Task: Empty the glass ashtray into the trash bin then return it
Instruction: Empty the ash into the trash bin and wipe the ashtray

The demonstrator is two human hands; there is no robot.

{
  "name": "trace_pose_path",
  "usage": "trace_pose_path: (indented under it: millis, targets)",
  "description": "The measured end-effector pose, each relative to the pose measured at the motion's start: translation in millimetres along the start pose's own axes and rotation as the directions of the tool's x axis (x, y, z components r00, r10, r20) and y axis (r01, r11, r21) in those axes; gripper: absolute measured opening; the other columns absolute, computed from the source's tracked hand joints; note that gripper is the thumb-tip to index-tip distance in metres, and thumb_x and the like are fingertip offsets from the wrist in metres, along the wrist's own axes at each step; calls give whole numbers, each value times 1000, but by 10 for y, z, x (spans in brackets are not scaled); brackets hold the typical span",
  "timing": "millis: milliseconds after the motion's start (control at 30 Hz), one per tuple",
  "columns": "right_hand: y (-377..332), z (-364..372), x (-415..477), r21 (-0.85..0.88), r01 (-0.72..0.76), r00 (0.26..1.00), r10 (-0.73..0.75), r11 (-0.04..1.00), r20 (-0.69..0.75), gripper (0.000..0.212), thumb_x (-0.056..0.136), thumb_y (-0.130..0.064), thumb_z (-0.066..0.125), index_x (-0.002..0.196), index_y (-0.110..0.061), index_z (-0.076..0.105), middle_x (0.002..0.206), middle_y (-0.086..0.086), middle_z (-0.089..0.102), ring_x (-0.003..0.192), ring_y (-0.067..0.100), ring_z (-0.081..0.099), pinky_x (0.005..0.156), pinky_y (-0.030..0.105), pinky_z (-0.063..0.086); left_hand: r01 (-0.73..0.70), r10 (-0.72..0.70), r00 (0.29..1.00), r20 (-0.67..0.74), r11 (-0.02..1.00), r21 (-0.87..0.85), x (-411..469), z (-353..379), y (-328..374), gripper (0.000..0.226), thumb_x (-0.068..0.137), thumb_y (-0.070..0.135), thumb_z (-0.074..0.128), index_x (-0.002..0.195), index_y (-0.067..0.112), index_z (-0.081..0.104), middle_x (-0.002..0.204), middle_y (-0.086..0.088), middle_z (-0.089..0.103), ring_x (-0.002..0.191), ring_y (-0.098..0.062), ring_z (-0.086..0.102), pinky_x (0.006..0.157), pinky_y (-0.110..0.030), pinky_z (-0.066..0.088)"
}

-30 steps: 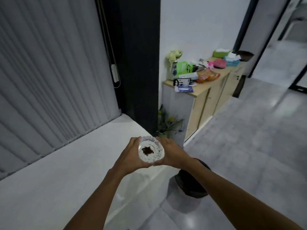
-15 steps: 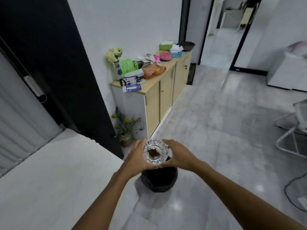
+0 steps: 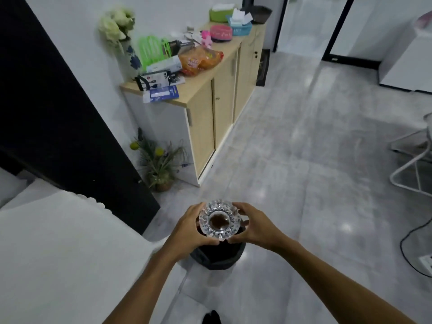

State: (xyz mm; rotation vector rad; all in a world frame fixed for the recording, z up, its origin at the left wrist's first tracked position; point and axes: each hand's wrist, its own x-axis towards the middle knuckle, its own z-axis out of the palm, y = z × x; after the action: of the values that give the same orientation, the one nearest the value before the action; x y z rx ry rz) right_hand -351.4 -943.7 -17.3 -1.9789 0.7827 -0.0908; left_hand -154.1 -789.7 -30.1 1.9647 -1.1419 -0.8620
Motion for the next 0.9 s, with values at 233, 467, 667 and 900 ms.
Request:
trace_pose_path:
  millis: [233, 467, 667, 900]
  targets:
    - [1029, 513, 556, 41, -27, 999, 25, 999, 46, 102, 61, -32, 101, 147, -24, 48, 126, -23, 55, 108, -20, 56, 84, 5, 50, 90, -89, 996, 24, 994, -66, 505, 655, -1061, 125, 43, 57, 100, 152, 33, 42, 148, 15, 49, 135, -13, 54, 110, -42, 51]
    - [2328, 1108, 968, 67, -47, 994, 40, 997, 101, 103, 64, -32, 101, 150, -24, 45, 137, -12, 61, 118, 6, 64, 95, 23, 58, 190, -182, 982, 56, 959, -210, 814, 1580, -2157, 133, 46, 36, 106, 158, 25, 35, 152, 6, 51, 134, -14, 57, 108, -40, 53]
    - [3135, 1535, 1326, 83, -90, 981, 74, 993, 179, 95, 65, -40, 98, 146, -23, 52, 134, -12, 66, 122, 9, 64, 102, 37, 58, 279, -257, 959, 118, 929, -242, 1066, 2036, -2884, 127, 49, 33, 106, 157, 19, 40, 147, 7, 57, 127, -9, 62, 101, -25, 54]
    - [3599, 1831, 1759, 118, -148, 959, 113, 982, 261, 69, 73, -24, 95, 130, -31, 57, 128, -5, 71, 119, 12, 67, 107, 37, 54, 344, -323, 938, 127, 916, -206, 1398, 2264, -3450, 121, 51, 35, 104, 153, 8, 44, 146, 0, 59, 127, -13, 60, 101, -22, 49]
